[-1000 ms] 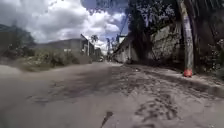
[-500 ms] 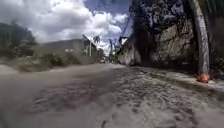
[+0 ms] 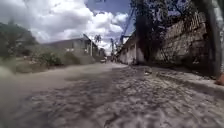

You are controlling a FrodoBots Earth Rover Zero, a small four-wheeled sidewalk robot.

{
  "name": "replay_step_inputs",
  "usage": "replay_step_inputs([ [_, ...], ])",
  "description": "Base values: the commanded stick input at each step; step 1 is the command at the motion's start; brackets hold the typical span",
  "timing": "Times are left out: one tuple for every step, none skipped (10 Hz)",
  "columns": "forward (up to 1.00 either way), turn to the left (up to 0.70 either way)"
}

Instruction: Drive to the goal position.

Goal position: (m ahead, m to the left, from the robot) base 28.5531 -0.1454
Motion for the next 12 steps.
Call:
replay_step_inputs([
  [1.00, 0.00],
  [1.00, 0.00],
  [1.00, 0.00],
  [1.00, 0.00],
  [1.00, 0.00],
  [1.00, 0.00],
  [1.00, 0.00],
  [1.00, 0.00],
  [1.00, 0.00],
  [1.00, 0.00],
  [1.00, 0.00],
  [1.00, 0.00],
])
